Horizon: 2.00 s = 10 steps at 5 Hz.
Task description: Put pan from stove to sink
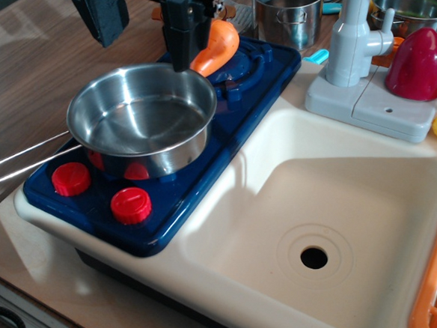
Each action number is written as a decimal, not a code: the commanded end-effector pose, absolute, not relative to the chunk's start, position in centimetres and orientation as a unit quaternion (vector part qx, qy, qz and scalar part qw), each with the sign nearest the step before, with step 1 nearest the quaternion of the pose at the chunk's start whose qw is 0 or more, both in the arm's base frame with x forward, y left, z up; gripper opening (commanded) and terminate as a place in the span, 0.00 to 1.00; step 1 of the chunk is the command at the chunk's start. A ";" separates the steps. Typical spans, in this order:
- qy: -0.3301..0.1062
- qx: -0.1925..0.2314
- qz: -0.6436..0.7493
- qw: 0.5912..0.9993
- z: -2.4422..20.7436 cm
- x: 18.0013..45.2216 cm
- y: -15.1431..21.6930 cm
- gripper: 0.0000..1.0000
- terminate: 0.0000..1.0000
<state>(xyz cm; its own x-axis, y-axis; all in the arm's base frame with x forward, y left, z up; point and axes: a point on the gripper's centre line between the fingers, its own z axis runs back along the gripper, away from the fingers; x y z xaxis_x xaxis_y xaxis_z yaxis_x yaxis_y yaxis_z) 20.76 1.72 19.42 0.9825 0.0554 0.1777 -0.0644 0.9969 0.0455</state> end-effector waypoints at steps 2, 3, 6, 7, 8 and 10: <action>-0.103 0.019 -0.028 0.994 19.1 21.3 3.0 1.00 0.00; -0.130 0.016 -0.099 0.986 18.6 21.6 4.2 1.00 0.00; -0.161 -0.012 -0.152 0.975 15.8 21.8 7.3 1.00 0.00; -0.166 -0.024 -0.152 0.974 15.0 22.0 7.9 1.00 0.00; -0.157 -0.041 -0.128 0.978 14.3 22.4 8.0 0.00 0.00; -0.166 -0.036 -0.110 0.979 14.2 21.4 7.0 0.00 0.00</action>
